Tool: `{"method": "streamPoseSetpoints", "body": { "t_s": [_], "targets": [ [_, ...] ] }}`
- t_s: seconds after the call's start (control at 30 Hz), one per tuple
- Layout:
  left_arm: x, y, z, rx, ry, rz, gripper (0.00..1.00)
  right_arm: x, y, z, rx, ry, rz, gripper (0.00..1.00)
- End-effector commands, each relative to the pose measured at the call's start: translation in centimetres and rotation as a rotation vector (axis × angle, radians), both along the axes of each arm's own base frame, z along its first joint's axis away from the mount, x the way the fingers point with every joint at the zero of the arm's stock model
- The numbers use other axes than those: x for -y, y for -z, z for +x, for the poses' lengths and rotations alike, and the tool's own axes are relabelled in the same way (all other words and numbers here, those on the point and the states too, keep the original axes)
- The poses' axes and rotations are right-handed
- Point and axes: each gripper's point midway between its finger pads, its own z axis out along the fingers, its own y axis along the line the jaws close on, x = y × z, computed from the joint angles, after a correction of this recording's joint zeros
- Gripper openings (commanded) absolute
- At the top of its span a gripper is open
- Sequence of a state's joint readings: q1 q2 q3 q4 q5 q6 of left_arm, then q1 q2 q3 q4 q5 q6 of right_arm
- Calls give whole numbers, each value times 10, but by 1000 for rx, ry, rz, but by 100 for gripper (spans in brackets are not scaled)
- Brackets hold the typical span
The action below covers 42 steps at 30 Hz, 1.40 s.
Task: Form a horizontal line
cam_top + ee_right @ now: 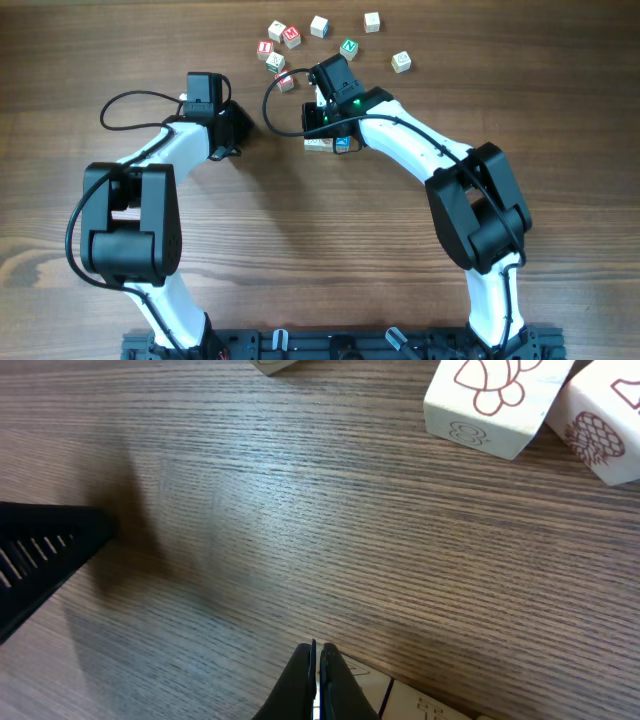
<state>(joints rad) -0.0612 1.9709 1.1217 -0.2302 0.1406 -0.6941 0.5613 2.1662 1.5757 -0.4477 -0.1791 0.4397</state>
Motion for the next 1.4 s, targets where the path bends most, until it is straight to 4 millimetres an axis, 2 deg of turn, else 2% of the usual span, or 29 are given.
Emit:
{"method": "streamPoseSetpoints", "body": {
  "t_s": [0.0,0.27,0.47,0.63,0.77,0.97,1.2,1.37],
  "targets": [
    [-17,42,-32,-140,-34,58,4,0,12,3,-8,-5,-18,5],
    [-17,42,-32,-140,-34,58,4,2,14,1,-19,-8,-27,4],
    [-11,41,-33,-141,-21,29,4,1,10,7,5,-9,-17,4],
    [9,39,-35,-145,27,-51,4,9,7,15,13,15,-9,5],
    [27,37,-34,-128,72,-51,4,18,9,18,4,32,-16,5],
    [50,34,-30,-90,126,-48,4,24,13,14,-20,37,-37,5],
    [71,34,-36,-91,187,-46,4,44,19,14,-24,87,-129,5],
    [82,34,-39,-80,256,-27,4,57,8,23,-8,117,-123,5]
  ]
}}
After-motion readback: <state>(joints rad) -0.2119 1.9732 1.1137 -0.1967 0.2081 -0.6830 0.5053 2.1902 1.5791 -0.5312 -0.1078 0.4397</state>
